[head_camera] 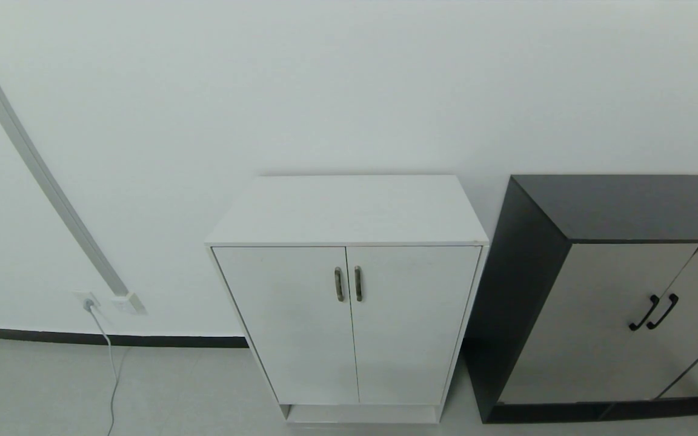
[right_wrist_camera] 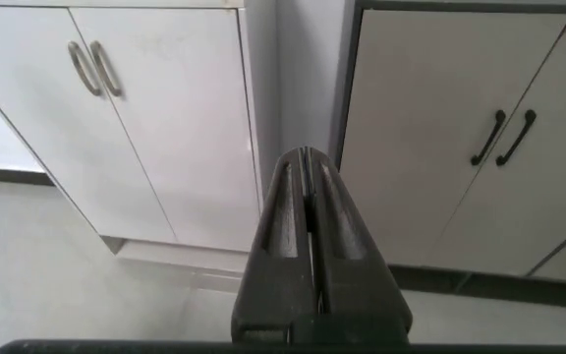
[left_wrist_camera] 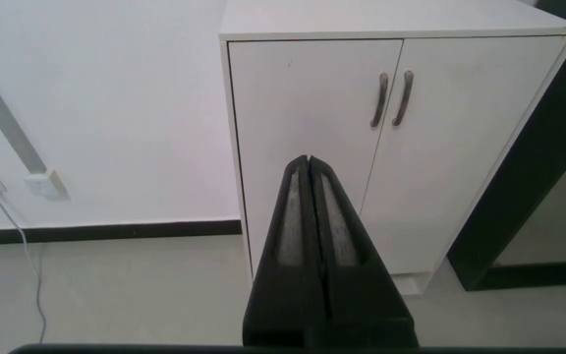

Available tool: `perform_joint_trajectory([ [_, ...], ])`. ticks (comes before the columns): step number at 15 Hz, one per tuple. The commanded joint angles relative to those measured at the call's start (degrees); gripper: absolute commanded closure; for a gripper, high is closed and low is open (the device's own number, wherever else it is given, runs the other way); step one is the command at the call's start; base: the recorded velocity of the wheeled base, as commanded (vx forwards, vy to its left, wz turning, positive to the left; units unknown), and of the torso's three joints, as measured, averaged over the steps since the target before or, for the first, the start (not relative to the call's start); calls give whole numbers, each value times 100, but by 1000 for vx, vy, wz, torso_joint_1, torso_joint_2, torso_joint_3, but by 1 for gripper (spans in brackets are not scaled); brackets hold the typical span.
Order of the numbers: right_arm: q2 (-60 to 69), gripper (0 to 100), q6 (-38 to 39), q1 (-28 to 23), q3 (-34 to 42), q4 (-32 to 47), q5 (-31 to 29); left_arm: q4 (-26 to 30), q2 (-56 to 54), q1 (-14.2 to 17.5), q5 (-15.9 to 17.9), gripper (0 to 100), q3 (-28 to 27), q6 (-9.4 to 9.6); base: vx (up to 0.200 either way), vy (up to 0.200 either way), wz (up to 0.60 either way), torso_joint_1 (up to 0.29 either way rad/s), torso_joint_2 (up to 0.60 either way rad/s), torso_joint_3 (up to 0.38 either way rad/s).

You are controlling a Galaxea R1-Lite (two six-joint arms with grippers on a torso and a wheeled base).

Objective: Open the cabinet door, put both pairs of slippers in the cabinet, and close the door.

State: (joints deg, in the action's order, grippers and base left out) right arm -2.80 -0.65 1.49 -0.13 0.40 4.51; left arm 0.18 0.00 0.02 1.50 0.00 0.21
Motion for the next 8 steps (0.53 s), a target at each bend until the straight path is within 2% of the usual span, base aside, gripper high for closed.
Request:
perform_joint_trajectory([
  [1,280,100,12,-140,5,4,-38,-1,0,-2,-1,100,0,6,0,0,0,0,0,0],
  [3,272,100,302,-140,13,-23,-469,-1,0,6,-1,100,0,-3,0,0,0,0,0,0],
  [8,272,100,486,-140,13,-58,-513,-1,0,6,-1,100,0,14,0,0,0,0,0,0],
])
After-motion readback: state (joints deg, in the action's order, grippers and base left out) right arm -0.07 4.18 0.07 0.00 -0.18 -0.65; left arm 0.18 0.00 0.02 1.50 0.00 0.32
